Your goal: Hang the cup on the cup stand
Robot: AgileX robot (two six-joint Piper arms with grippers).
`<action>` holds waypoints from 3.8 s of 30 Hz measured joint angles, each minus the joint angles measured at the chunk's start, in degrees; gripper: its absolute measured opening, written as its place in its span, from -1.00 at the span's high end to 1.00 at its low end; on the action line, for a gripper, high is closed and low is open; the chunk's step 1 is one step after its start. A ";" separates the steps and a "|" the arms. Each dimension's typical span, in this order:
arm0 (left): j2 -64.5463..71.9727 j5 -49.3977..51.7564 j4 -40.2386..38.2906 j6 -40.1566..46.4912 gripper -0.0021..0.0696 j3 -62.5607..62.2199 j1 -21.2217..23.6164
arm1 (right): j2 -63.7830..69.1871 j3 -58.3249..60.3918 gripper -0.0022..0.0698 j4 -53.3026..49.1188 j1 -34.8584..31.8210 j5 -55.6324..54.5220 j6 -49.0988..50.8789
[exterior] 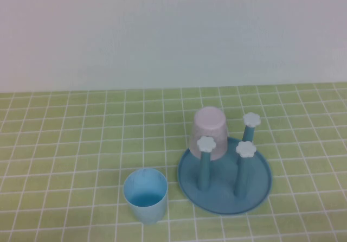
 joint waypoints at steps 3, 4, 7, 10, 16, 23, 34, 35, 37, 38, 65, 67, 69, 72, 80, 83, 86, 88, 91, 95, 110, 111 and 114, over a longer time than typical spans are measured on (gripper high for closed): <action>0.00 -0.09 0.00 0.00 0.95 0.00 0.00 | 0.00 0.00 0.94 0.00 0.00 0.00 0.00; 0.00 -0.09 0.00 0.00 0.94 0.00 0.00 | 0.00 0.00 0.94 0.00 0.00 0.00 0.00; 0.00 -0.09 0.00 0.00 0.94 0.00 0.00 | 0.00 0.00 0.94 0.00 0.00 0.00 0.00; 0.00 -0.09 0.00 -0.58 0.94 0.00 0.00 | 0.00 0.00 0.94 0.00 0.00 0.00 0.00; 0.00 -3.62 0.00 -0.58 0.94 0.00 0.00 | 0.00 0.25 0.94 0.00 -0.10 -1.70 0.00; -1.59 -22.55 0.00 -0.58 0.95 1.74 -0.01 | 0.00 0.58 0.94 -0.08 -0.10 -12.31 0.00; -1.59 -32.21 1.54 -0.79 0.95 1.74 -0.01 | 0.00 0.58 0.94 -0.26 -0.10 -24.98 -0.83; -1.59 -32.37 1.65 -0.85 0.95 1.74 -0.01 | 0.00 0.58 0.94 -0.26 -0.10 -25.27 -0.92; -1.59 -32.87 1.65 -0.85 0.95 1.74 -0.01 | 0.00 0.58 0.94 -0.26 -0.10 -25.51 -0.92; 0.00 -31.81 1.56 -0.70 0.94 0.00 0.00 | 0.00 0.58 0.94 -0.26 -0.10 -25.49 -0.92; 0.00 -20.60 2.05 -18.66 0.94 -9.57 -0.10 | 0.00 -9.25 0.94 -0.49 -0.10 -11.89 -2.35; 0.00 -14.88 2.05 -18.66 0.94 -13.22 -0.10 | 0.00 -12.09 0.94 -0.49 -0.10 -6.17 -4.72; 2.17 -9.85 2.05 -18.66 0.94 -16.58 -0.10 | 0.00 -14.94 0.94 -0.49 -0.10 -1.54 -7.10; 6.50 -3.97 2.05 -17.85 0.95 -20.04 -0.10 | 0.20 -18.42 0.94 -0.23 -0.10 3.70 -8.43; 22.47 12.41 -0.36 -5.70 0.94 -31.99 -0.10 | 11.64 -26.27 0.94 3.80 -0.10 16.82 -9.60; 27.74 10.46 -6.38 -5.70 0.94 -33.51 -0.10 | 17.72 -28.91 0.94 6.10 -0.10 19.65 -11.56; 32.07 4.61 -13.46 -6.81 0.94 -33.51 -0.10 | 23.52 -31.34 0.94 9.04 -0.10 23.07 -16.58; 34.28 3.67 -17.34 -5.70 0.94 -33.94 -0.10 | 26.91 -32.59 0.94 10.90 -0.10 25.86 -19.54; 38.80 8.74 -20.11 0.58 0.94 -36.68 -0.37 | 31.31 -33.71 0.94 13.54 -0.10 28.64 -22.09; 46.17 18.77 -23.21 9.54 0.90 -41.15 -0.37 | 33.55 -33.84 0.94 16.19 -0.10 29.46 -25.34; 77.06 45.18 -33.71 21.81 -0.34 -64.65 -3.38 | 33.69 -33.84 0.94 16.94 -0.10 29.25 -28.88; 79.06 45.18 -32.98 21.93 -0.34 -65.95 -5.34 | 33.69 -33.84 0.94 16.94 -0.10 28.77 -28.88; 84.59 44.66 -28.38 21.14 -0.34 -69.38 -11.54 | 33.69 -33.84 0.94 17.04 -0.10 27.65 -28.88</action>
